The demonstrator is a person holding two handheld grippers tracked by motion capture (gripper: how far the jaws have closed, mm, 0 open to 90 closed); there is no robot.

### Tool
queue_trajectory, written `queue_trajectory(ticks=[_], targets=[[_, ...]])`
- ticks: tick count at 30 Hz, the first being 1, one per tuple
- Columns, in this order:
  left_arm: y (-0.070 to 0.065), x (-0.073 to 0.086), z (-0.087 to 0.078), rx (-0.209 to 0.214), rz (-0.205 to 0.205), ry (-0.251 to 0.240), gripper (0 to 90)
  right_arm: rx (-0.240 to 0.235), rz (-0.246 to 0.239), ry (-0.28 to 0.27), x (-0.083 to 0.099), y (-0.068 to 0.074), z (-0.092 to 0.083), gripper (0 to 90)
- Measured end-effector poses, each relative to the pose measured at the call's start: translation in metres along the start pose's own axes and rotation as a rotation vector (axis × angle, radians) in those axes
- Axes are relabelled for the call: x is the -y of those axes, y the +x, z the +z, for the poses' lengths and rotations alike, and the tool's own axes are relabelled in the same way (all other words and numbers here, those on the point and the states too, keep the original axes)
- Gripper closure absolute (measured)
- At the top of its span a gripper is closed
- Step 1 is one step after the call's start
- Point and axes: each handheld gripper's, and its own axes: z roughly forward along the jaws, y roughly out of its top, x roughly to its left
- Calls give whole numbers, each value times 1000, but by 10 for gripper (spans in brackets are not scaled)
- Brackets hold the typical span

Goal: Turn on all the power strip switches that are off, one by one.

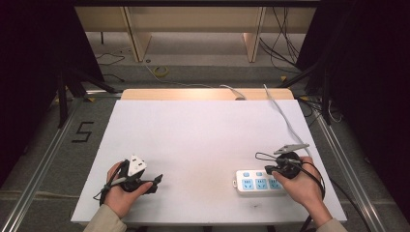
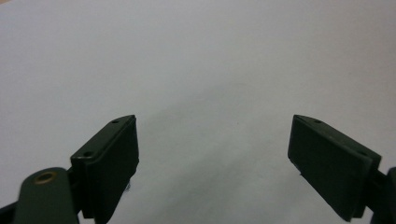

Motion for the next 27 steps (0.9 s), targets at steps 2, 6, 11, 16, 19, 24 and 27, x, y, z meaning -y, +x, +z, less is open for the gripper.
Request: queue_trajectory(ticks=[2, 6, 11, 16, 19, 24, 27], targets=[[0, 0, 0, 0, 0, 0, 160, -1, -3, 1, -1, 1, 1, 900], [0, 0, 0, 0, 0, 0, 160, -2, -7, 3, -2, 2, 1, 900], [0, 0, 0, -1, 2, 0, 160, -4, -9, 4, -3, 3, 1, 900], [0, 0, 0, 0, 0, -1, 160, -6, -15, 6, -4, 5, 2, 900], [0, 0, 0, -1, 2, 1, 160, -7, -16, 7, -5, 6, 2, 900], [0, 0, 0, -1, 1, -1, 160, -7, -19, 7, -5, 7, 2, 900], [0, 0, 0, -1, 0, -2, 160, -10, -22, 9, -6, 8, 3, 900]])
